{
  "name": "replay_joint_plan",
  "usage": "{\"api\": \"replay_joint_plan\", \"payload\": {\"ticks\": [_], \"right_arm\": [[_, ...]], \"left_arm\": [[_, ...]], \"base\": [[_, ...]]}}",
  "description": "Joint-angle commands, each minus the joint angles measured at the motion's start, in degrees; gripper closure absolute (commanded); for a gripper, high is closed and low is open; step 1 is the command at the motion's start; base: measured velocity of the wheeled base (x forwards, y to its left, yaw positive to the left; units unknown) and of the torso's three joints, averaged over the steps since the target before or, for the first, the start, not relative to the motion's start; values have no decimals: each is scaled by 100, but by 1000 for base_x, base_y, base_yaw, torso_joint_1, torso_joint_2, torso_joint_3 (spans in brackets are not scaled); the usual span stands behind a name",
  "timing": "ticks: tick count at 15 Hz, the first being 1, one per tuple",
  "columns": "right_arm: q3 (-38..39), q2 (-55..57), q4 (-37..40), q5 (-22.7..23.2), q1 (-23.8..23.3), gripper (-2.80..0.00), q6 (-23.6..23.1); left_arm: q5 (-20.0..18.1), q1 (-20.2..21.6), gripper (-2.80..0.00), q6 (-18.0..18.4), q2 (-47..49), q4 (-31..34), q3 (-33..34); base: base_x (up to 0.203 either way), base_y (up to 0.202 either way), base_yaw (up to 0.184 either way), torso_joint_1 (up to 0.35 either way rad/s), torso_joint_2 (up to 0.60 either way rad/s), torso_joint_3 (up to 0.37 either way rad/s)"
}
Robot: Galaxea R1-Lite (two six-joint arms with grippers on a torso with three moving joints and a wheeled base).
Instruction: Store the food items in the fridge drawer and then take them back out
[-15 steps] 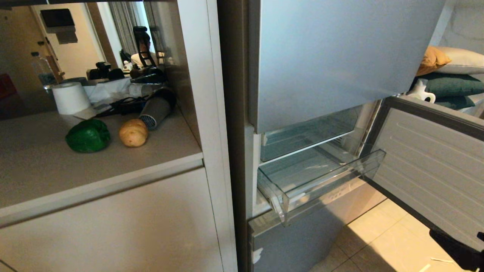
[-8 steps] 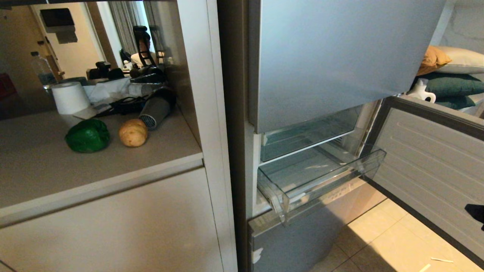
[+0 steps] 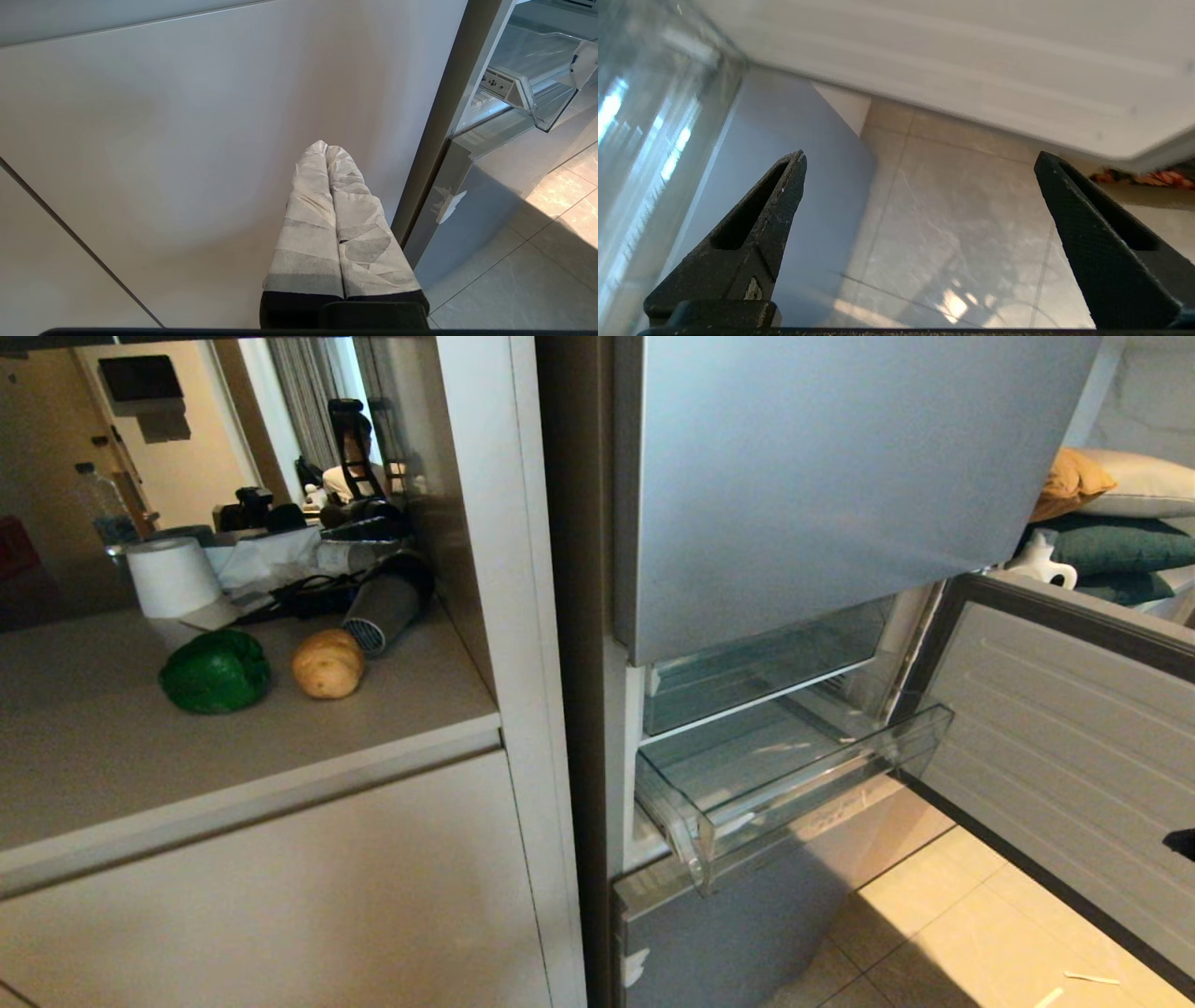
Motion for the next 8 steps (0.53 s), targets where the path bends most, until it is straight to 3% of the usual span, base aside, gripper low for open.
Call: {"api": "replay_joint_plan", "payload": {"ticks": [1, 8], "right_arm": [[-271, 306, -57, 103, -235, -280, 6], [-875, 760, -188, 200, -549, -280, -197]], "left_arm": [[1, -2, 0, 0, 1, 2, 0], [1, -2, 0, 0, 1, 2, 0]], "base": [[0, 0, 0, 0, 0, 0], [0, 0, 0, 0, 0, 0]]}}
